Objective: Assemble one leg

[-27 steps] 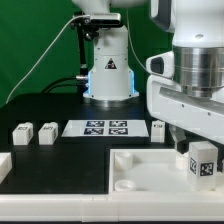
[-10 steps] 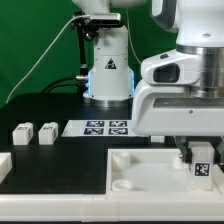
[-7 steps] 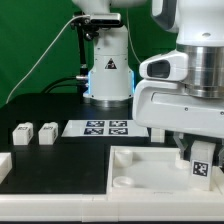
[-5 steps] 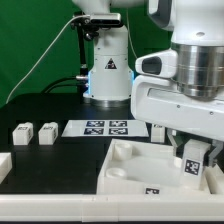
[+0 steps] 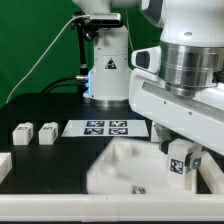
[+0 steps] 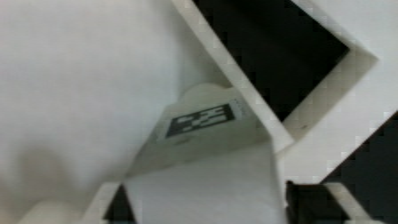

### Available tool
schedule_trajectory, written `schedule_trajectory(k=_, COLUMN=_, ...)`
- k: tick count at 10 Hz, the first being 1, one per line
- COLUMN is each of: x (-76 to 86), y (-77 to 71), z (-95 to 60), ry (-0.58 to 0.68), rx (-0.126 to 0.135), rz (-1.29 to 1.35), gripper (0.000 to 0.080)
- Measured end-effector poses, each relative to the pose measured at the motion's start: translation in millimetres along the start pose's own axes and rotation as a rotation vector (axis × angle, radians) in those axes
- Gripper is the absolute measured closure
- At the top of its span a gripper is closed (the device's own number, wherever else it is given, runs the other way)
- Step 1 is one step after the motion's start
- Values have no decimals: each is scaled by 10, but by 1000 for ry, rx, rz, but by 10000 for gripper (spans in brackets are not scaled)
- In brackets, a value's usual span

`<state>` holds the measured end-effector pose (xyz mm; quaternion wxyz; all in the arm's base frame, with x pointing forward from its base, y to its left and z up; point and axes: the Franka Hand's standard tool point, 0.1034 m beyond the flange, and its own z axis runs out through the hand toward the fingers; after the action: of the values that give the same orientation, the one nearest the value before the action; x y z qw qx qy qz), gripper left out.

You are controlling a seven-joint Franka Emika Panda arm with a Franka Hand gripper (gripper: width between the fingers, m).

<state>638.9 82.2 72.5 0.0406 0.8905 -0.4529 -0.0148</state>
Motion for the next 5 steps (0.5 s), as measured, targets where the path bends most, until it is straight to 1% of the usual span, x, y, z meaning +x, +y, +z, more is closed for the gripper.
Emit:
schedule_trajectory(k=1, x=-2, y=-3, z=0, ry=0, rx=1, rz=0, gripper=281)
schedule_trajectory(k=2, x=-2, y=-3, z=0, ry=0, rx=1, rz=0, gripper=281)
schedule_trajectory(k=3, x=-3, y=-4, z=0, ry=0, rx=1, rz=0, gripper=179)
schedule_trajectory(k=4, x=-3, y=-4, z=0, ry=0, rx=1, rz=0, gripper=179)
schedule_trajectory(k=5, x=-3, y=-4, z=0, ry=0, rx=1, rz=0, gripper=155)
